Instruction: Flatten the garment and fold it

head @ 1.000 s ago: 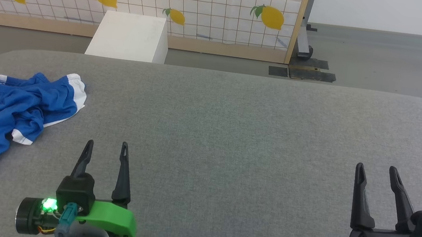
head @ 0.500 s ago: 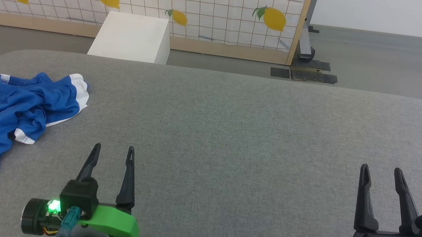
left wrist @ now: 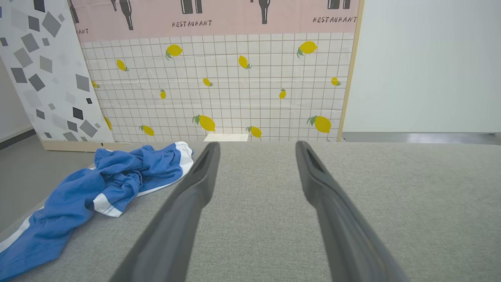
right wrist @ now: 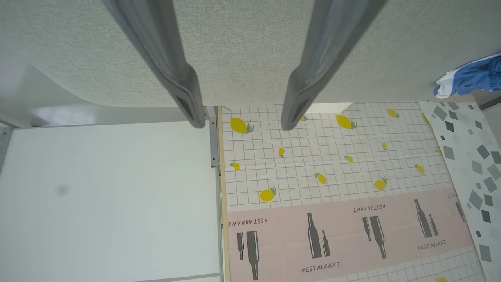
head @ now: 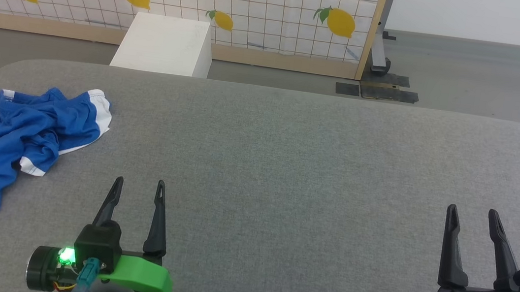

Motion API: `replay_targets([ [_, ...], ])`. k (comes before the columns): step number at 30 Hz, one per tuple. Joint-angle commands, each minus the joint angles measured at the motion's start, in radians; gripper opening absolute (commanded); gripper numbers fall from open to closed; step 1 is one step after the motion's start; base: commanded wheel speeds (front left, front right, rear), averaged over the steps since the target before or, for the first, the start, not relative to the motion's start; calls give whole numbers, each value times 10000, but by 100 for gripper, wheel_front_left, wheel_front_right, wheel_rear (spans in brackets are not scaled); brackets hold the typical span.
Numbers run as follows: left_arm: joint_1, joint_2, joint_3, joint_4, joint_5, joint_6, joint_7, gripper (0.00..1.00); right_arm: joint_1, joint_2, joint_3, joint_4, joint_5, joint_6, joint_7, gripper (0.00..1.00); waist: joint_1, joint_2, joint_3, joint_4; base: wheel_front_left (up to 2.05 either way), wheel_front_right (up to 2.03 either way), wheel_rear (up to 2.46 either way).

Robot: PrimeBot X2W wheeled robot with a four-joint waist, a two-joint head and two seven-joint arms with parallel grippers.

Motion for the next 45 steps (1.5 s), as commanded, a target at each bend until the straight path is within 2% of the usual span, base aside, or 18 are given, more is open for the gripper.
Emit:
replay_targets([
  [1,-134,77,-19,23,-8,43,-116,100,166,1,-23,38,1,63,-130,100,-1,0,4,3,0,0,0],
  [33,-141,77,-18,248,46,45,-118,100,219,1,12,144,-9,63,-132,100,-1,0,-124,135,0,0,0],
  [41,-217,77,32,251,-26,114,-118,100,256,1,32,68,-25,63,-132,100,-1,0,-39,666,0,0,0],
  [45,-282,77,129,252,-52,198,-118,100,215,1,27,12,-71,63,-132,100,-1,0,69,1317,0,0,0],
])
